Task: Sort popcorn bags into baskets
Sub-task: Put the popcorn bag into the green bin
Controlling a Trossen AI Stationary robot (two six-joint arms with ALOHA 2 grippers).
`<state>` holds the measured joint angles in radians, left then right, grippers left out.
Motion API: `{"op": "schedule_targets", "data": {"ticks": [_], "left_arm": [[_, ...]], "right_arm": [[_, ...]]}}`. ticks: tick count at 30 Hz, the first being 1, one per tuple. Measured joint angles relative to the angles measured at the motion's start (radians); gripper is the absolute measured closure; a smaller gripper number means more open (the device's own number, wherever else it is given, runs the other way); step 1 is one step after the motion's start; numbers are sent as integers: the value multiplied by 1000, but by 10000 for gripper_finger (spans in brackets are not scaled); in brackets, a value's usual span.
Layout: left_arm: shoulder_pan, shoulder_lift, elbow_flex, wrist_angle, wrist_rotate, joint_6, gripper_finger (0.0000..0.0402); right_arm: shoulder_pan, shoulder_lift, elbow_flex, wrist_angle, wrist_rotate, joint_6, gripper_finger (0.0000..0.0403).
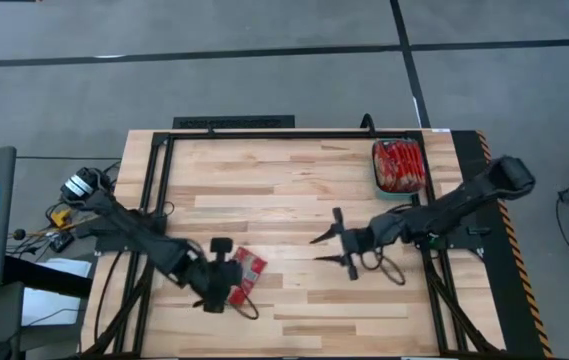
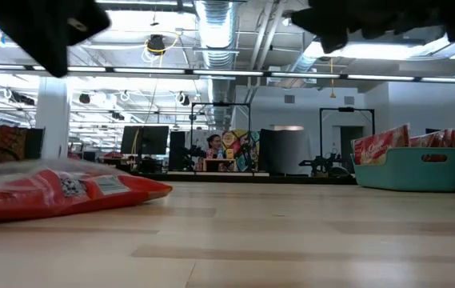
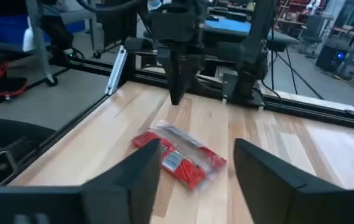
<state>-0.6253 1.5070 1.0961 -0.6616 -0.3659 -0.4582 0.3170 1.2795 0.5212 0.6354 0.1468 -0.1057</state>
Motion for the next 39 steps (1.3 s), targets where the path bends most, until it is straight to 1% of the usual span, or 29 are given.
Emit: {"op": "schedule_targets", "data": {"ticks": [3, 6, 9, 12, 15, 17, 19, 22, 26, 29, 32, 34, 35, 37, 39], "left_arm": [[56, 1, 6, 23, 69, 74, 401], [81, 1, 7, 17, 115, 49, 401], [59, 13, 7, -10, 159, -32, 400], [-1, 45, 5, -18, 161, -79, 384], [-68, 91, 5, -17, 150, -126, 347], [-106, 122, 5, -3, 102, -156, 311], [-142, 163, 5, 28, 27, -156, 270], [-182, 228, 4, 78, -56, -103, 206], [-202, 311, 4, 96, -57, -39, 139], [-200, 349, 7, 70, -50, -43, 116], [-195, 375, 10, 32, -51, -42, 119], [-187, 382, 11, 22, -45, -35, 142], [-186, 383, 10, 14, -45, -25, 160], [-181, 385, 9, 15, -48, -6, 210], [-174, 388, 8, 18, -67, 16, 276]], "right_arm": [[3, 96, 54, 12, 29, -1, 154], [2, 178, 104, -5, 61, 0, 132], [2, 236, 147, -28, 91, -4, 128], [0, 283, 178, -45, 98, -8, 129], [-6, 304, 195, -56, 119, -8, 132], [-10, 313, 202, -52, 121, -8, 134], [-12, 312, 200, -53, 122, -6, 137], [-12, 301, 200, -63, 121, 8, 138], [-12, 286, 200, -69, 121, 19, 138], [-12, 284, 200, -71, 120, 19, 138], [-12, 284, 200, -72, 120, 19, 138], [-12, 284, 200, -74, 118, 19, 138], [-12, 284, 200, -74, 118, 19, 138], [-12, 284, 200, -74, 118, 20, 138], [-12, 284, 200, -72, 118, 20, 138]]}}
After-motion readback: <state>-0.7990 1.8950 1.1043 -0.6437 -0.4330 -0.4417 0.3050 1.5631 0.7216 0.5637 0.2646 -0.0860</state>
